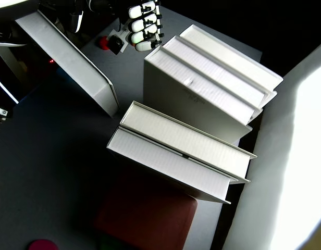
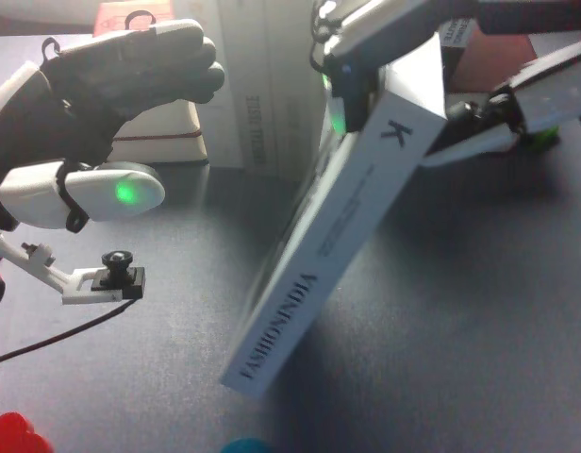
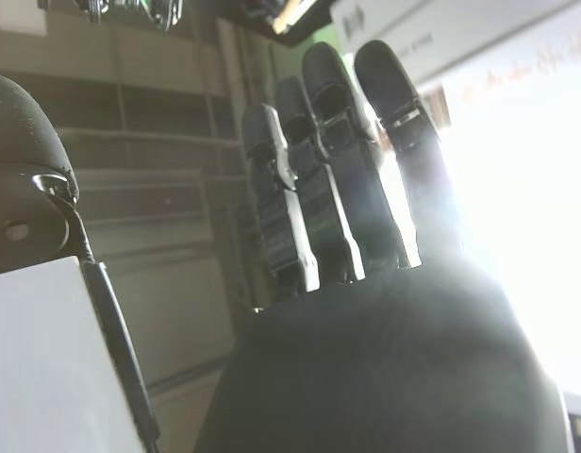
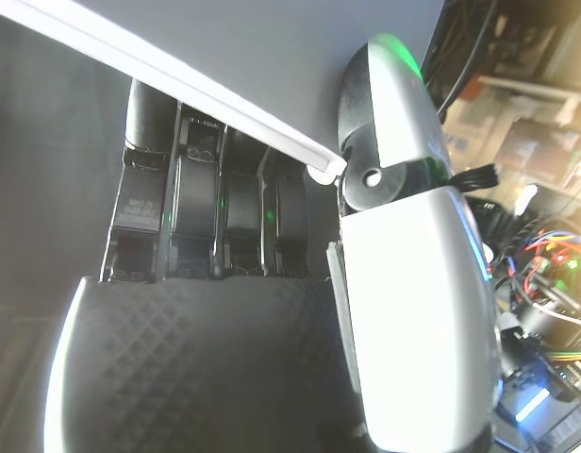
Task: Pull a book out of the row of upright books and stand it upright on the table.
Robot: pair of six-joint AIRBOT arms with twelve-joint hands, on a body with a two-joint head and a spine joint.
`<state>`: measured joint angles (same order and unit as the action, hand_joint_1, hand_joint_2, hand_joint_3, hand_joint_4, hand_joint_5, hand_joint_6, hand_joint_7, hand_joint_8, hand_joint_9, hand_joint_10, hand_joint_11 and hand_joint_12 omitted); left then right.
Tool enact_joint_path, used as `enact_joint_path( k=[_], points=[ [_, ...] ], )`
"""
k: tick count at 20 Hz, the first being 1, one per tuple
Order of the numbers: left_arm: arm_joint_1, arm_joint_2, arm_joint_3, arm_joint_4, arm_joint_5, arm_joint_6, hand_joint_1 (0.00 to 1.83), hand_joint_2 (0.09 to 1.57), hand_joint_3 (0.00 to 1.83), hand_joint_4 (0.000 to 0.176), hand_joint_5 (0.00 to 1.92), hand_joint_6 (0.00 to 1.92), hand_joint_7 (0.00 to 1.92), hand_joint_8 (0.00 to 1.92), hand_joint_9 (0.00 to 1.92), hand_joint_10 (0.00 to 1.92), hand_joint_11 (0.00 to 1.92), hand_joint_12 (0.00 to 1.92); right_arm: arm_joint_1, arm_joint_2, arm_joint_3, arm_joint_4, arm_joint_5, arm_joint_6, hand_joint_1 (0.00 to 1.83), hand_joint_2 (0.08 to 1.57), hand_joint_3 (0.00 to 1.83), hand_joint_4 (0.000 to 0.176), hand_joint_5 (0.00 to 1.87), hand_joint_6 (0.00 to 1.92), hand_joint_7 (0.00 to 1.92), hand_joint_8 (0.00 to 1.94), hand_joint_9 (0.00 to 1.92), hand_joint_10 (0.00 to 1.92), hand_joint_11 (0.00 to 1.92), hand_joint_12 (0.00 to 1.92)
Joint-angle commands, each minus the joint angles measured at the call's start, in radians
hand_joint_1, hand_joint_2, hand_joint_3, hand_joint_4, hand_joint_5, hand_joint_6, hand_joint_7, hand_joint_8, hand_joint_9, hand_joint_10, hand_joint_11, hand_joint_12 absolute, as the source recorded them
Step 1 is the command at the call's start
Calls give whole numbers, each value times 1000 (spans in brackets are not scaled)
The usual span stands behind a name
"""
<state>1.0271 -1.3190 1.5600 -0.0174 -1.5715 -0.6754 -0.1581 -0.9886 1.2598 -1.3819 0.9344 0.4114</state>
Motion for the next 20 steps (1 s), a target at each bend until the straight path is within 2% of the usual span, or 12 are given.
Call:
enact_joint_path(
  k=[1, 9, 10, 11, 12, 13, 14, 15, 16, 18, 19, 20],
  points=[
    [-4, 1, 1, -32, -109, -11, 1091, 789, 7, 0, 693, 1, 698, 4, 732, 17, 283, 1120, 3, -3, 9, 121, 15, -23, 1144, 1307, 0, 0, 770, 1478, 515, 1435, 657, 626, 355, 1562],
    [-2, 4, 2, -33, -108, -11, 1086, 779, 1, 0, 682, 0, 651, 0, 694, 0, 241, 1157, -128, -64, 76, 339, 8, -157, 1144, 1307, 0, 0, 770, 1478, 515, 1435, 657, 628, 354, 1565],
    [-2, 3, 2, -34, -110, -11, 1091, 777, 1, 0, 681, 0, 649, 0, 692, 0, 236, 1158, -180, -83, 95, 399, 15, -177, 1328, 1163, 0, 0, 809, 1224, 907, 952, 898, 1080, 646, 1342],
    [0, 3, 2, -36, -112, -11, 1094, 784, 3, 0, 684, 2, 661, 5, 699, 3, 254, 1167, -242, -103, 112, 470, 29, -200, 1362, 1152, 0, 0, 710, 1416, 1010, 725, 937, 1152, 760, 1185],
    [5, 3, 0, -40, -114, -11, 1094, 784, 3, 0, 684, 2, 661, 5, 699, 3, 254, 1167, -291, -130, 131, 540, 47, -215, 1362, 1152, 0, 0, 710, 1416, 1010, 725, 937, 1152, 760, 1185],
    [8, 3, -3, -44, -117, -11, 1101, 780, 1, 0, 678, 0, 653, 1, 689, 0, 235, 1162, -338, -148, 148, 593, 65, -217, 1336, 1231, 2, 0, 628, 1486, 793, 1163, 753, 1444, 486, 1331],
    [12, 7, -6, -47, -120, -11, 1104, 780, 1, 0, 668, 0, 636, 0, 673, 0, 219, 1160, -407, -169, 166, 665, 88, -218, 1267, 1338, 8, 0, 534, 642, 687, 520, 730, 699, 576, 1142],
    [12, 10, -9, -47, -122, -11, 1101, 778, 0, 0, 665, 0, 632, 0, 670, 0, 216, 1160, -431, -174, 169, 691, 97, -218, 1315, 1287, 0, 0, 482, 1359, 733, 1170, 742, 1364, 408, 1318],
    [12, 11, -11, -47, -124, -11, 1119, 776, 0, 0, 664, 1, 626, 1, 664, 1, 228, 1122, -450, -172, 166, 708, 103, -218, 1204, 1253, 4, 0, 572, 1467, 836, 1266, 940, 881, 795, 1250],
    [12, 12, -12, -47, -125, -11, 1131, 770, 0, 0, 670, 2, 631, 2, 665, 2, 242, 1097, -452, -168, 152, 708, 108, -218, 1210, 1237, 0, 0, 620, 1371, 895, 1266, 986, 802, 791, 1336],
    [12, 12, -12, -47, -124, -11, 1136, 769, 0, 0, 669, 2, 634, 3, 666, 2, 240, 1090, -452, -168, 147, 705, 115, -218, 1230, 1192, 0, 0, 693, 1275, 983, 1141, 1104, 811, 853, 1385],
    [12, 11, -11, -47, -124, -11, 1129, 772, 0, 0, 670, 2, 645, 8, 673, 5, 243, 1089, -452, -168, 143, 704, 119, -218, 1332, 1180, 0, 0, 686, 1205, 912, 1118, 956, 1263, 661, 1501]
  ],
)
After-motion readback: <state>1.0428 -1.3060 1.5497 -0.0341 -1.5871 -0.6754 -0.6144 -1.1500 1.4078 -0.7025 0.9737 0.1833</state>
